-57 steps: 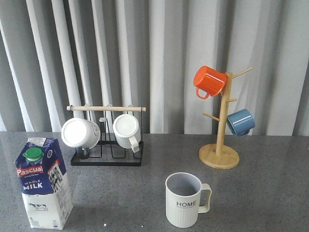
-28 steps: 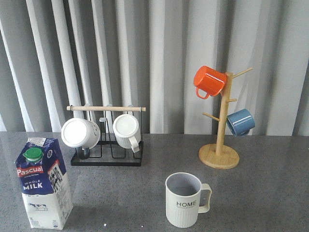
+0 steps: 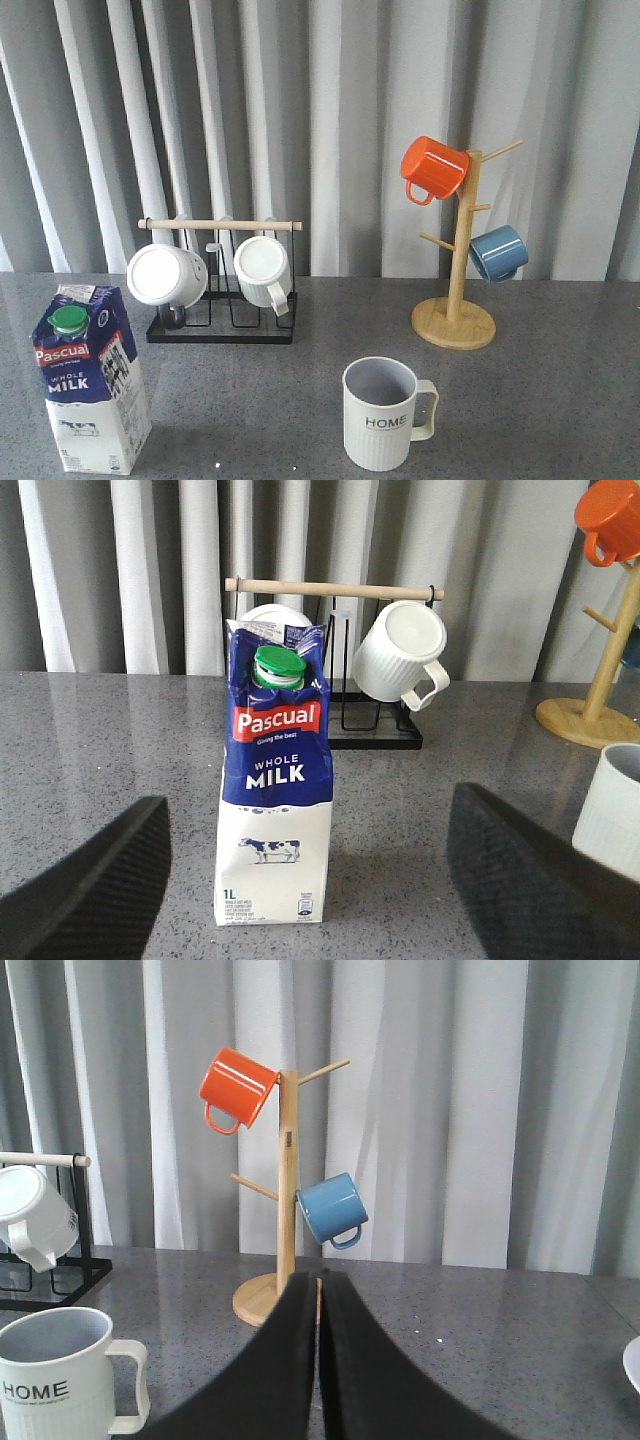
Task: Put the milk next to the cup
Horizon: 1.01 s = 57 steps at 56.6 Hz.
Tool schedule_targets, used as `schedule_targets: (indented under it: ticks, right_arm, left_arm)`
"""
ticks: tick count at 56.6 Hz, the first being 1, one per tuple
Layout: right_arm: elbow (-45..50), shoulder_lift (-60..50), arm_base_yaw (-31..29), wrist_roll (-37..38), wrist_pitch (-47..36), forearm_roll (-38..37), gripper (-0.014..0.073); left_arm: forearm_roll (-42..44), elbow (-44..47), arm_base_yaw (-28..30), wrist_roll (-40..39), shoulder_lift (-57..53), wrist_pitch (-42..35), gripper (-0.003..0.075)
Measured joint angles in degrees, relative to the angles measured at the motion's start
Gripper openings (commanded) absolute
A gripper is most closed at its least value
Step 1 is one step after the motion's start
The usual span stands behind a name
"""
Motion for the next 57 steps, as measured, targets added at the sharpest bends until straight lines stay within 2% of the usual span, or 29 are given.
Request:
schedule_targets:
  ticks: [48, 57]
  right_arm:
    - [0.0, 0.0, 0.0, 0.0, 0.0, 0.0, -0.0003]
    - [0.0, 0.0, 0.0, 0.0, 0.0, 0.0, -0.0003]
  left_arm:
    - [0.0, 0.0, 0.0, 0.0, 0.0, 0.0, 0.0545]
    - [0.0, 0.11, 0.0, 0.38, 0.23, -0.77, 0.0577]
